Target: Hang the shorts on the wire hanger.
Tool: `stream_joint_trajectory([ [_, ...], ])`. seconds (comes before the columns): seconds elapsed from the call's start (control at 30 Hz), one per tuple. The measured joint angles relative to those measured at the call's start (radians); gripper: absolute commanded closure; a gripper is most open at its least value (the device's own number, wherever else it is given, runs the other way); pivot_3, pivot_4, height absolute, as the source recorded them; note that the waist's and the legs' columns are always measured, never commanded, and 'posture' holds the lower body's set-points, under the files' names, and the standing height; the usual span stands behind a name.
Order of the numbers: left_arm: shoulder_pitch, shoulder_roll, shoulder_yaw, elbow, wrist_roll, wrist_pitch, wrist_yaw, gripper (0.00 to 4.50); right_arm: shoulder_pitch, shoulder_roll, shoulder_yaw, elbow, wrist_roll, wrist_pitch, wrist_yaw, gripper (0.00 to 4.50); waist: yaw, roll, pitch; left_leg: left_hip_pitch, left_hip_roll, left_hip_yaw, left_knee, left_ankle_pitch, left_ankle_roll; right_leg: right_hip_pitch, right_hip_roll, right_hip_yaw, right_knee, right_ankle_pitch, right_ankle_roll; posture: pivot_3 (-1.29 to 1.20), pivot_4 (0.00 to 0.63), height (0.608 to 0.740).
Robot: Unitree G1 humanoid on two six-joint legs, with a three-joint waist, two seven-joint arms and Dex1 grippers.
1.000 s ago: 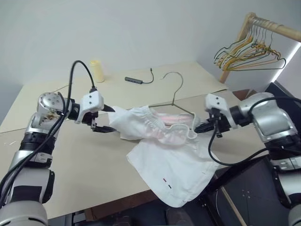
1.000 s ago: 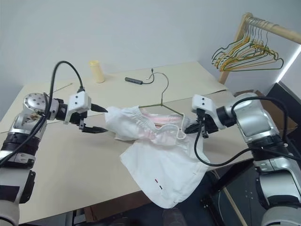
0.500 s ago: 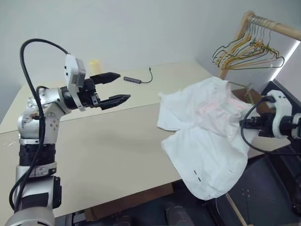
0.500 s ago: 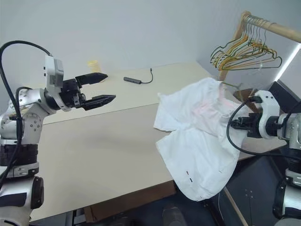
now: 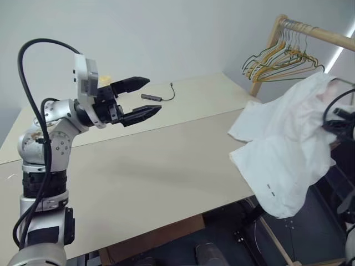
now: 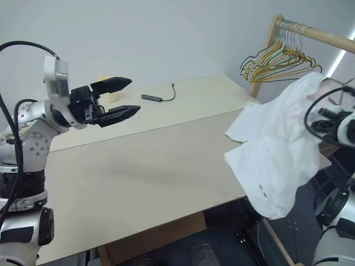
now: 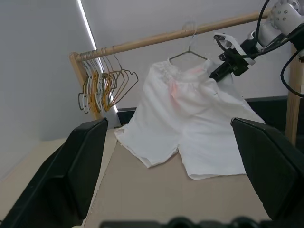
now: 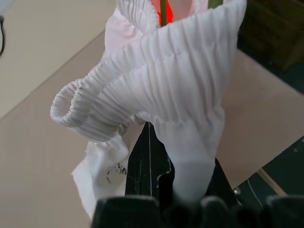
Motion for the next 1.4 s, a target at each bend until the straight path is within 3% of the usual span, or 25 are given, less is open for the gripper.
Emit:
stream_joint_trajectory([
  [0.3, -0.004, 0.006, 0.011, -0.024, -0.037, 0.023, 0.008, 0.01, -0.119, -0.012, -0.062, 0.264, -0.057, -0.140, -0.213, 4.50, 0.000, 0.000, 0.000, 0.000, 0.000, 0.002, -0.001, 0.000, 0.000, 0.001, 0.000, 0.001, -0.002, 0.000, 0.000, -0.25, 0.009, 0.740],
  [0.73, 0.000, 0.007, 0.032, -0.026, -0.079, 0.035, 0.030, 0.01, -0.147, -0.091, -0.128, 0.535, -0.053, -0.364, -0.414, 4.50, 0.003, 0.000, 0.000, 0.000, 0.000, 0.013, -0.002, -0.001, 0.002, 0.002, 0.000, 0.001, -0.005, 0.000, 0.000, -0.24, 0.008, 0.740],
  [1.07, -0.023, 0.012, 0.044, -0.041, -0.267, 0.241, 0.086, 0.01, -0.115, -0.086, -0.115, 0.549, -0.014, -0.370, -0.432, 4.50, 0.002, 0.001, 0.000, 0.008, 0.001, 0.013, -0.002, -0.004, 0.006, 0.017, 0.001, 0.000, -0.016, 0.000, 0.005, -0.25, 0.008, 0.740],
  [1.4, -0.031, -0.008, 0.066, -0.065, -0.337, 0.267, 0.141, 0.01, -0.073, -0.068, -0.105, 0.525, 0.008, -0.378, -0.448, 4.50, 0.004, 0.000, 0.000, 0.008, 0.001, 0.013, -0.002, -0.005, 0.007, 0.018, 0.001, 0.000, -0.018, 0.001, 0.006, -0.25, 0.008, 0.740],
])
